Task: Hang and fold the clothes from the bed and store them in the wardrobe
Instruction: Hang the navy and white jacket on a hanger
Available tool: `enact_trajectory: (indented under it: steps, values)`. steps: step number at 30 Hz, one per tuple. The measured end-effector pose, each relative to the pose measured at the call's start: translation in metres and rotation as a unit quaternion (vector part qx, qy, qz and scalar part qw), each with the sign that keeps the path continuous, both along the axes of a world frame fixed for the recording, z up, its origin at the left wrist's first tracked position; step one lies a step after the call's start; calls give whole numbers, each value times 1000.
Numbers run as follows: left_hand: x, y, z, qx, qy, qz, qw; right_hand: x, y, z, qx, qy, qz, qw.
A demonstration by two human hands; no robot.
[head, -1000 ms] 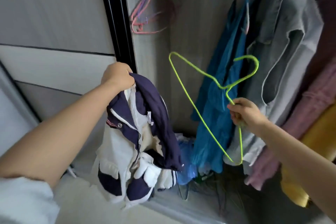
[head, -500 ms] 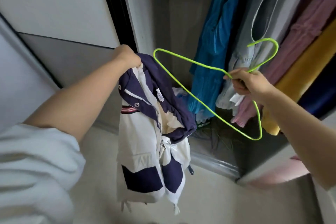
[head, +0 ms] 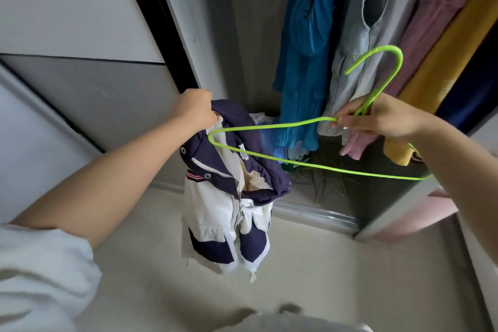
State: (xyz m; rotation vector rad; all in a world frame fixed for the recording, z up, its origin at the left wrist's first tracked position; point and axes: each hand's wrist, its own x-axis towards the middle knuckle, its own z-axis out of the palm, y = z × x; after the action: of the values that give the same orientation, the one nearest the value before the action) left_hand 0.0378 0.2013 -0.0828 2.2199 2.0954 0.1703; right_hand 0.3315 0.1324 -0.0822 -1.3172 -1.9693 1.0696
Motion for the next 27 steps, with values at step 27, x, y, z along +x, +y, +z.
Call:
enact_trajectory:
  steps: [27]
  values:
    - [17,-31,33,337,-8,-328,883,-100,-19,-11,-22,367,-98,925]
